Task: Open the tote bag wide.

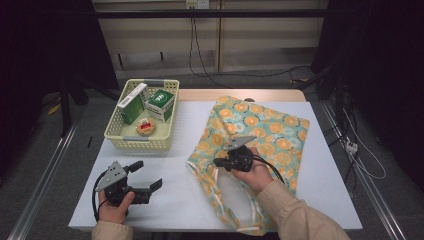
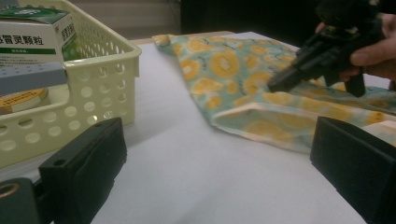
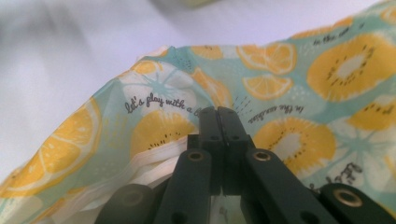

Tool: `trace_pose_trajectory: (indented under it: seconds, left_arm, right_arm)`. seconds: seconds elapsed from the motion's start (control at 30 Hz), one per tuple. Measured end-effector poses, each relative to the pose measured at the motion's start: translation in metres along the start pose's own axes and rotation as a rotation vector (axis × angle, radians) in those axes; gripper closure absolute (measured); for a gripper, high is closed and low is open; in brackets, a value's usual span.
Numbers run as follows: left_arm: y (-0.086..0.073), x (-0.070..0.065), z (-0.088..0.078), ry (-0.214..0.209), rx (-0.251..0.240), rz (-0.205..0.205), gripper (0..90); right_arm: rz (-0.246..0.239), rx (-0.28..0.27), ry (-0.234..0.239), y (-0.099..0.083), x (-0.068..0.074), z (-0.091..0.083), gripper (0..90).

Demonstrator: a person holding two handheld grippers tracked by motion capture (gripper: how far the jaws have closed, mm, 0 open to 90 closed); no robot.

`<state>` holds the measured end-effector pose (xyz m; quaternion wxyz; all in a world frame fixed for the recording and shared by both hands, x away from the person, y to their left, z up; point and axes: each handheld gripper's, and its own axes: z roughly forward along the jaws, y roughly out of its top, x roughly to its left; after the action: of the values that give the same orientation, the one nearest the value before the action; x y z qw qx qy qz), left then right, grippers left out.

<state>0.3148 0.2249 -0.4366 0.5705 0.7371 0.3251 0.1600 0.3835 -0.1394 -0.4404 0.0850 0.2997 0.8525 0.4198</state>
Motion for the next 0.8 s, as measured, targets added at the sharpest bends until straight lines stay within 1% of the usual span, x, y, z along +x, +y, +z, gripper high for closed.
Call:
trace_pose_trajectory:
  seconds: [0.03,0.07,0.1,0.13,0.17,0.23,0.3,0.33,0.37,0.4,0.43,0.47,0.5,0.53,0.57,0.6,0.63,0.67,0.7,0.73,0.8]
  left_arm:
    - [0.000,0.000,0.000,0.000,0.000,0.001,3.5]
    - [0.000,0.000,0.000,0.001,-0.003,-0.002,3.5]
    - [0.000,0.000,0.000,-0.001,-0.002,-0.005,3.5]
    - [0.000,0.001,0.000,-0.001,-0.001,-0.003,3.5]
    - [0.000,0.001,0.000,0.000,-0.003,-0.004,3.5]
    - [-0.001,0.002,0.000,-0.002,-0.003,-0.008,3.5]
    - [-0.001,0.002,0.001,-0.005,-0.002,-0.007,3.5]
    - [-0.001,0.002,0.002,-0.006,-0.001,-0.007,3.5]
    - [-0.001,0.002,0.002,-0.008,0.001,-0.012,3.5]
    - [-0.002,0.002,0.003,-0.008,0.004,-0.009,3.5]
    - [-0.002,0.002,0.003,-0.011,0.007,-0.007,3.5]
    - [-0.001,0.002,0.003,-0.009,0.013,-0.002,3.5]
    - [-0.001,0.001,0.003,-0.008,0.012,0.001,3.5]
    - [0.000,0.001,0.002,-0.007,0.006,0.001,3.5]
    - [0.000,0.001,0.002,-0.005,0.005,0.003,3.5]
    - [0.001,0.001,0.001,-0.002,0.005,0.004,3.5]
    - [0.001,0.000,0.001,0.002,0.007,0.006,3.5]
    - [0.001,-0.001,0.000,0.005,0.005,0.003,3.5]
    - [0.001,-0.001,0.000,0.001,0.004,0.003,3.5]
    - [0.000,-0.001,0.000,0.001,0.007,0.003,3.5]
    - [0.000,-0.001,0.001,0.001,0.014,0.009,3.5]
  right_arm:
    - [-0.013,-0.008,-0.004,0.014,-0.001,0.008,90.0]
    - [-0.013,-0.008,-0.004,0.014,-0.001,0.008,90.0]
    - [-0.008,-0.018,-0.005,0.020,-0.002,0.012,90.0]
    - [-0.006,-0.022,0.006,0.025,-0.002,0.016,90.0]
    - [-0.014,-0.018,0.014,0.030,0.000,0.021,90.0]
    - [-0.023,-0.008,0.043,0.035,0.003,0.031,90.0]
    - [-0.027,-0.007,0.041,0.036,0.007,0.038,90.0]
    - [-0.024,0.007,0.050,0.035,0.009,0.038,86.1]
    - [-0.012,0.019,0.065,0.033,0.009,0.038,76.1]
    - [-0.003,0.021,0.054,0.031,0.010,0.035,66.4]
    - [-0.017,0.022,0.044,0.030,0.010,0.030,62.1]
    - [-0.014,0.016,0.050,0.027,0.010,0.024,57.4]
    - [0.011,0.000,0.050,0.025,0.009,0.017,49.3]
    - [0.035,-0.018,0.040,0.022,0.007,0.009,44.0]
    - [0.028,-0.032,0.026,0.017,0.004,-0.009,41.5]
    - [0.028,-0.032,0.026,0.017,0.004,-0.009,41.5]
    - [0.015,-0.035,0.009,0.013,0.002,-0.019,40.1]
    - [0.006,-0.025,-0.005,0.009,0.000,-0.029,39.7]
    - [0.007,-0.021,-0.011,0.003,-0.004,-0.038,38.5]
    - [0.014,-0.021,-0.029,-0.003,-0.007,-0.047,37.8]
    - [0.017,-0.017,-0.082,-0.016,-0.014,-0.064,33.3]
